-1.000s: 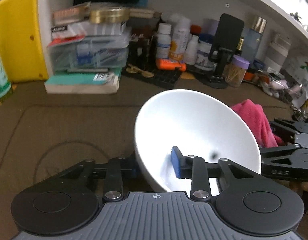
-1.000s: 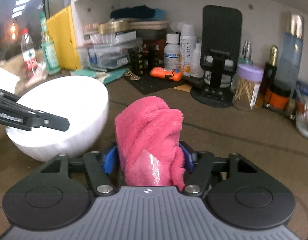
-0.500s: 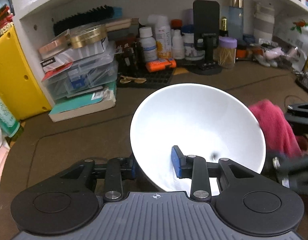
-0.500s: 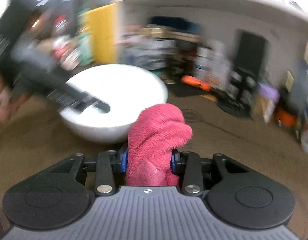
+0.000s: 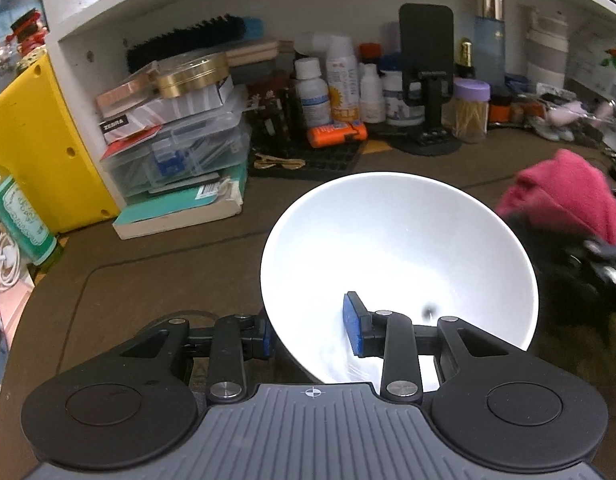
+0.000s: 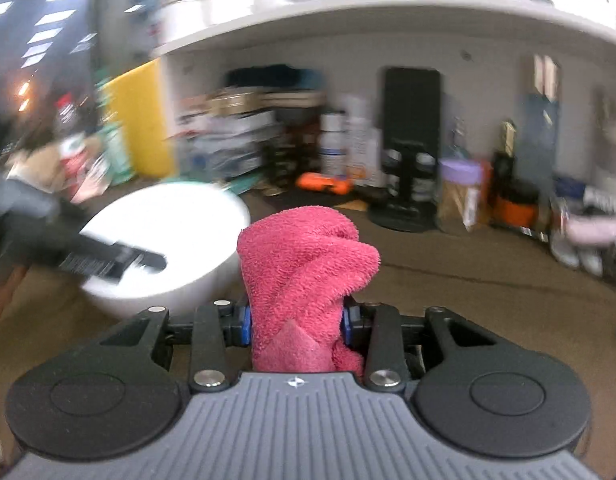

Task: Clean bowl
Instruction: 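Open the left gripper and release the bowl rim, withdrawing it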

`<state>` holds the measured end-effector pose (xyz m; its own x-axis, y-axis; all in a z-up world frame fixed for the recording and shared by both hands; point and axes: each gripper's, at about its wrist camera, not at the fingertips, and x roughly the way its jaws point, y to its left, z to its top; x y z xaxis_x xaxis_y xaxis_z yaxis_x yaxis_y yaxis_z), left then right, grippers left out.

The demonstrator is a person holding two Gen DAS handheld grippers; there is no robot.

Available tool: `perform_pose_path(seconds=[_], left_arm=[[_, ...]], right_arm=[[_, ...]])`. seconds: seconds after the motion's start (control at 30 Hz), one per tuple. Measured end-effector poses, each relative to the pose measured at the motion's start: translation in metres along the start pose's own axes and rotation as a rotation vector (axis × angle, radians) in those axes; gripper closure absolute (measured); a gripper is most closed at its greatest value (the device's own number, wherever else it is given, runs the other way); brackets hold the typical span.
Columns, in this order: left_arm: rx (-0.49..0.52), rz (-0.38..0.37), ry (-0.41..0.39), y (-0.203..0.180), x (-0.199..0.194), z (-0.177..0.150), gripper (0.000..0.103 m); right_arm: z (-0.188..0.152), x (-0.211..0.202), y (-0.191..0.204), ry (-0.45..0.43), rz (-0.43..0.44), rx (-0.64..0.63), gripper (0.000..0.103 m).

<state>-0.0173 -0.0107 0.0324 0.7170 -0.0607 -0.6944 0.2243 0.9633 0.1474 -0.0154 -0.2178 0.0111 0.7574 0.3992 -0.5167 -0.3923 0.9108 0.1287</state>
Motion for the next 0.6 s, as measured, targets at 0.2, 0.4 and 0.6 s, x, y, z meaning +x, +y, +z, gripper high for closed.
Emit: perform_pose_path(seconds=[0.2,0.4,0.6], left_arm=[[-0.085,-0.025,0.011,0.014,0.012,0.002,0.064],[-0.102,-0.062,0.000,0.016,0.017,0.002,0.042],[-0.172,-0.034,-0.010,0.021,0.015,-0.007,0.003]], right_arm=[[0.013,0.031,0.000,0.049,-0.026,0.041,0.060],[0.007,0.033,-0.016,0.055,-0.114,0.173,0.013],[0.004,0.038,-0.013,0.120,-0.153,0.082,0.000]])
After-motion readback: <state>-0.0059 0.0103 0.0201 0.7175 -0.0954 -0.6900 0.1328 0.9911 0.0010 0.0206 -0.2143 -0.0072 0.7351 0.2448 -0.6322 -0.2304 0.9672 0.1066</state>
